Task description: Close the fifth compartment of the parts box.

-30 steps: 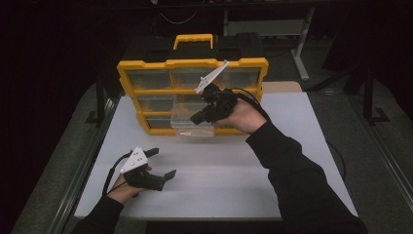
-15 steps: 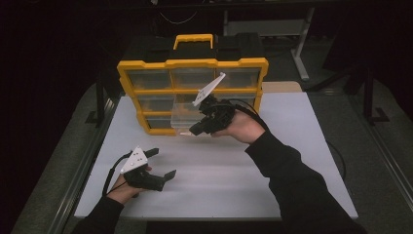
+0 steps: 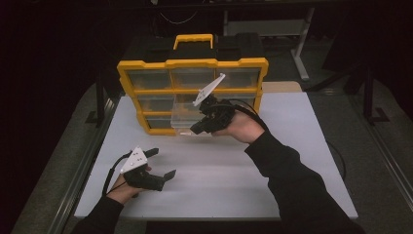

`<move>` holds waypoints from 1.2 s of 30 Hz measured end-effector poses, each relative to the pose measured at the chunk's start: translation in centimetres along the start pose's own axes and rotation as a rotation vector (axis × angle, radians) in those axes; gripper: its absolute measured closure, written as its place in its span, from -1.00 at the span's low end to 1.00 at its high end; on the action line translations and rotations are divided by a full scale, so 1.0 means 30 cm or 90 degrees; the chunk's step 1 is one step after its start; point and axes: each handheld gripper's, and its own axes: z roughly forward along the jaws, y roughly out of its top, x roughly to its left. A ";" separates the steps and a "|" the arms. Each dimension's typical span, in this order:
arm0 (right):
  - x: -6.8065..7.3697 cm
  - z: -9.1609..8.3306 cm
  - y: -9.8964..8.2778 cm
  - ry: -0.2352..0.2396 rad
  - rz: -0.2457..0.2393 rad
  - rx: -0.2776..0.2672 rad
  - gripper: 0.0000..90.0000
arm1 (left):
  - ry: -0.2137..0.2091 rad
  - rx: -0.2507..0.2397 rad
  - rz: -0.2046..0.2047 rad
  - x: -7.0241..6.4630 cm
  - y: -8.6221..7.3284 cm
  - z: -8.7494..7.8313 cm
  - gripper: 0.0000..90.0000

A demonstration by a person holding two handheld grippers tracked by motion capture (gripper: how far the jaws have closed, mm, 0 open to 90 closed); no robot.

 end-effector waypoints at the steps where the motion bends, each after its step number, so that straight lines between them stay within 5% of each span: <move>1: -0.001 0.000 0.001 0.000 -0.001 -0.002 0.98 | 0.000 0.000 0.000 0.000 0.000 0.000 -1.00; 36: -0.073 0.007 0.024 -0.037 0.017 -0.028 0.98 | -0.002 0.000 0.000 0.001 0.000 0.000 -1.00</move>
